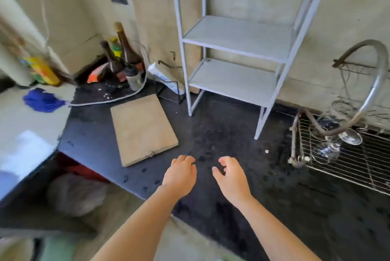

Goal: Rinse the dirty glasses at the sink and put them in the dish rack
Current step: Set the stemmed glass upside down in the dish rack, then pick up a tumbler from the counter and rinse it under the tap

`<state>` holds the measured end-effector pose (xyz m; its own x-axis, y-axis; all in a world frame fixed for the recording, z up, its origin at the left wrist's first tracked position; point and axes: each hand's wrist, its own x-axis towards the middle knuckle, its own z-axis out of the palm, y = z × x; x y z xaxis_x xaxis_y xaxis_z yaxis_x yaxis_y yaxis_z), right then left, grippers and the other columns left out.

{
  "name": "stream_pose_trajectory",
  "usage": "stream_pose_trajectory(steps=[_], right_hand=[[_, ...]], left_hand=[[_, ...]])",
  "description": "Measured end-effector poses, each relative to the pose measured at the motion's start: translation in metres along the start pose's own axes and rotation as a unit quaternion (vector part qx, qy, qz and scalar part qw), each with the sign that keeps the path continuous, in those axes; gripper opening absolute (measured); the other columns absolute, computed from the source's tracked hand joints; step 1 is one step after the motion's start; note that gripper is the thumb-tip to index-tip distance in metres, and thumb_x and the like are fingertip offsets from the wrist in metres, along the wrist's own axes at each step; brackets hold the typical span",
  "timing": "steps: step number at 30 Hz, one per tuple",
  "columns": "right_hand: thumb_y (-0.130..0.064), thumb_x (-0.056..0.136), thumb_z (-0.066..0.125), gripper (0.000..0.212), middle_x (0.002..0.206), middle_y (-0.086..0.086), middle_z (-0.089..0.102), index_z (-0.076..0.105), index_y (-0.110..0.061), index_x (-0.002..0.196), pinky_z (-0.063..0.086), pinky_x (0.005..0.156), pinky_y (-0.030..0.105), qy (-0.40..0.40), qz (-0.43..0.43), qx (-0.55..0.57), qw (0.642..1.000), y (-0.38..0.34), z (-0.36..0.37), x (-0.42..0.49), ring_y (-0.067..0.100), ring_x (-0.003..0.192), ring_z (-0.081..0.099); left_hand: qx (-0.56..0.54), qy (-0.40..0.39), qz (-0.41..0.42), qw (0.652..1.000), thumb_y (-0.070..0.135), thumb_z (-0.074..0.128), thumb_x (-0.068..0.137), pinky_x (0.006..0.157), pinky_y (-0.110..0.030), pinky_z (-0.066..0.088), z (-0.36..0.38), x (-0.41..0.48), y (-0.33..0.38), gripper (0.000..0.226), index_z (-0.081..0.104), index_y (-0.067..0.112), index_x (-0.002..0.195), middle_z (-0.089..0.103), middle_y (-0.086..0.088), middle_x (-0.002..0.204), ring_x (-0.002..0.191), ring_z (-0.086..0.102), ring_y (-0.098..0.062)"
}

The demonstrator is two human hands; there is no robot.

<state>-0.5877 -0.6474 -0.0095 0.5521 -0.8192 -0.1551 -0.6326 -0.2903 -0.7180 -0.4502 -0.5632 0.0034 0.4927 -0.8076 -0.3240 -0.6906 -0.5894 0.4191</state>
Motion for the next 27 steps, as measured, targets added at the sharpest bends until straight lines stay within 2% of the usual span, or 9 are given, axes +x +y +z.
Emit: stream_pose_trajectory(steps=[5,9,13,16,21,27], right_hand=[[-0.034,0.096,0.052,0.039,0.13,0.0,0.05,0.048,-0.015,0.13,0.043,0.095,0.03,-0.107,-0.083,-0.072,0.988,-0.081,0.084,-0.014,0.017,0.121,0.047],[-0.032,0.095,0.055,0.039,0.13,0.003,0.05,0.05,-0.012,0.128,0.042,0.095,0.031,-0.147,-0.126,-0.093,0.977,-0.153,0.168,-0.04,0.02,0.122,0.048],[-0.032,0.094,0.055,0.038,0.128,0.006,0.049,0.05,-0.011,0.125,0.041,0.093,0.034,-0.18,-0.152,-0.11,0.966,-0.219,0.25,-0.075,0.025,0.119,0.049],[-0.033,0.092,0.057,0.038,0.126,0.005,0.051,0.052,-0.012,0.123,0.042,0.092,0.033,-0.2,-0.179,-0.109,0.957,-0.264,0.302,-0.099,0.024,0.116,0.051],[-0.034,0.092,0.054,0.038,0.128,0.003,0.049,0.051,-0.015,0.125,0.044,0.093,0.034,-0.247,-0.228,-0.131,0.933,-0.337,0.364,-0.113,0.021,0.116,0.05],[-0.033,0.094,0.052,0.038,0.129,0.001,0.047,0.048,-0.016,0.128,0.044,0.094,0.032,-0.286,-0.263,-0.149,0.91,-0.412,0.431,-0.1,0.019,0.116,0.05]], left_hand=[[0.002,0.052,-0.081,0.995,0.016,0.034,0.1,0.101,-0.039,0.04,-0.046,-0.05,-0.109,0.039,0.05,0.011,0.135,0.048,-0.008,0.139,0.126,0.043,-0.031],[-0.021,0.092,-0.123,0.988,0.019,0.036,0.096,0.096,-0.043,0.044,-0.075,-0.106,-0.214,0.034,0.056,0.012,0.122,0.054,-0.012,0.126,0.12,0.048,-0.035],[-0.034,0.117,-0.171,0.978,0.022,0.034,0.099,0.101,-0.04,0.041,-0.102,-0.166,-0.314,0.039,0.051,0.016,0.133,0.049,-0.008,0.137,0.125,0.044,-0.031],[-0.042,0.135,-0.216,0.966,0.024,0.032,0.1,0.1,-0.04,0.042,-0.121,-0.206,-0.378,0.039,0.051,0.015,0.133,0.049,-0.009,0.136,0.124,0.045,-0.031],[-0.069,0.175,-0.276,0.943,0.02,0.036,0.099,0.101,-0.038,0.038,-0.153,-0.245,-0.456,0.037,0.054,0.011,0.13,0.054,-0.013,0.13,0.122,0.047,-0.033],[-0.136,0.216,-0.319,0.913,0.02,0.036,0.099,0.097,-0.037,0.039,-0.184,-0.254,-0.529,0.036,0.053,0.012,0.129,0.053,-0.012,0.131,0.121,0.048,-0.029]])
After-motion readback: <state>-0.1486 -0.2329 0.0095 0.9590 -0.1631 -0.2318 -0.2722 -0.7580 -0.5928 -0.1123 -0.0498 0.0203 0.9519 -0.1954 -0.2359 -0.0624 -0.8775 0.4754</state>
